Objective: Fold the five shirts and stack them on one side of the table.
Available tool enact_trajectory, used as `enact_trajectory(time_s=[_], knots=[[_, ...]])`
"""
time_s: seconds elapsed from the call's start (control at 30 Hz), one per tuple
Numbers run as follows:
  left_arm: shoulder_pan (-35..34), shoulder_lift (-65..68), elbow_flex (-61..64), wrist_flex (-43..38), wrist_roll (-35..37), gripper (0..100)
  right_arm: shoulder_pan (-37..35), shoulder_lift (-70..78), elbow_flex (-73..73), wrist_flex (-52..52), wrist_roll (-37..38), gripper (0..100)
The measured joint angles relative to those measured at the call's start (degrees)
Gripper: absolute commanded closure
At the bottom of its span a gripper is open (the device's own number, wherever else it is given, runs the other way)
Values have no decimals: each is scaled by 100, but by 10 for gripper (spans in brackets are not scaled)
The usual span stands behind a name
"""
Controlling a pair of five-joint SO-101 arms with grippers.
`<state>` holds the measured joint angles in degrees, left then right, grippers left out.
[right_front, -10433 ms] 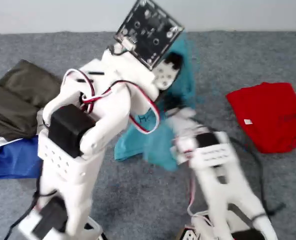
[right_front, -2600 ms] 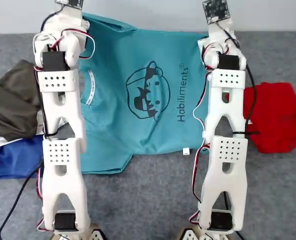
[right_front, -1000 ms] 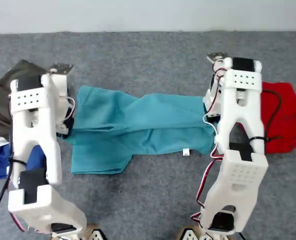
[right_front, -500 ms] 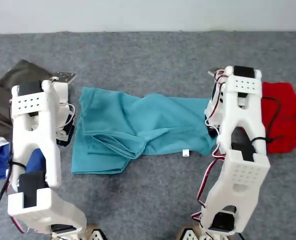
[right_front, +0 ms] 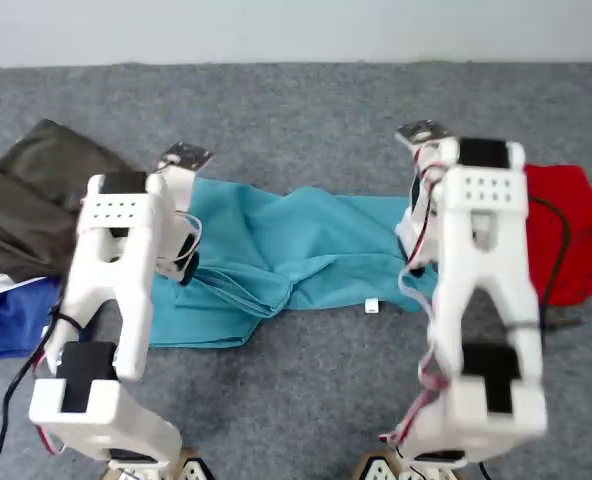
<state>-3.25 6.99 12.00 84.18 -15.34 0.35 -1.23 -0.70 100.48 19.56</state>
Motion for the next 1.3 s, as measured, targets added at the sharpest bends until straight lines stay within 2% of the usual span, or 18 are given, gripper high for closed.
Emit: enact_trajectory(time_s=[0.13,0.27,0.57,0.7,0.9,1.07,1.3], knots=[[202,0,0,-343,0,896,26,-1292,1073,0,0,843],[369,0,0,-457,0,896,44,-1960,1626,0,0,843],[360,1160,0,-870,0,899,149,-2338,1679,0,44,843],[360,1213,0,-923,0,980,149,-2347,1679,0,44,843],[352,1187,0,-431,0,987,149,-2347,1679,0,44,843],[360,598,0,97,0,987,149,-2347,1679,0,44,843],[369,-141,18,976,-686,987,149,-2347,1679,0,44,843]])
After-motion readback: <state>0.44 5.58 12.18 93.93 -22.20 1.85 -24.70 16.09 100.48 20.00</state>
